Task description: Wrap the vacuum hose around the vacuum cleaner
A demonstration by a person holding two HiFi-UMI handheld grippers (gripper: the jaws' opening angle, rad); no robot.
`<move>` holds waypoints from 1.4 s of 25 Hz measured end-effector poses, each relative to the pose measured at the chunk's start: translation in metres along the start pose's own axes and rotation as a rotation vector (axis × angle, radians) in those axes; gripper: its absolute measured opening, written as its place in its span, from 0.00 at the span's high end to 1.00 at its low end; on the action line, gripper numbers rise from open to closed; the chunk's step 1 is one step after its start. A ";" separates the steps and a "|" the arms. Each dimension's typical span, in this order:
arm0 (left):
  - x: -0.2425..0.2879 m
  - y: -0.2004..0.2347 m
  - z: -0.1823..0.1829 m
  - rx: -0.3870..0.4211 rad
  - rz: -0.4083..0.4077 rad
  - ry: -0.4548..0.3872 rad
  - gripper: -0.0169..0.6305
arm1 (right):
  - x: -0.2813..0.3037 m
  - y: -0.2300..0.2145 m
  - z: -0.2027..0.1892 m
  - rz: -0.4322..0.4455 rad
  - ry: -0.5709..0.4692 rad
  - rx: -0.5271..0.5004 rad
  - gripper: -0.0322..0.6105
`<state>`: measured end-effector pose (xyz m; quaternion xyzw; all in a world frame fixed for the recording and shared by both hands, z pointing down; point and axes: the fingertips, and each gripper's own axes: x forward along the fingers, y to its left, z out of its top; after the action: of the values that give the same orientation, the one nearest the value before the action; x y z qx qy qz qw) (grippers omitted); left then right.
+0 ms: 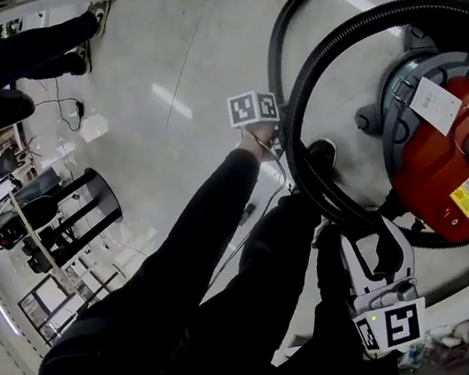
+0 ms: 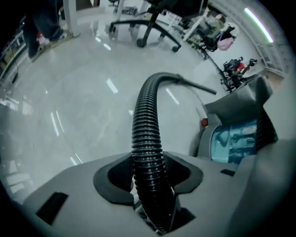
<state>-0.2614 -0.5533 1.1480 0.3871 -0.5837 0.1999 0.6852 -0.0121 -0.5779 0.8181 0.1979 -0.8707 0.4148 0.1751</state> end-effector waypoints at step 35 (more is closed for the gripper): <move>-0.392 -0.443 0.111 1.628 -0.187 -0.976 0.67 | -0.080 -0.103 0.375 -0.715 0.007 -0.973 0.55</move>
<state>-0.1051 -0.8438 0.6440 0.8311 -0.4538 0.3055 -0.1005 0.0541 -0.9185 0.6251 0.3743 -0.8394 -0.1153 0.3769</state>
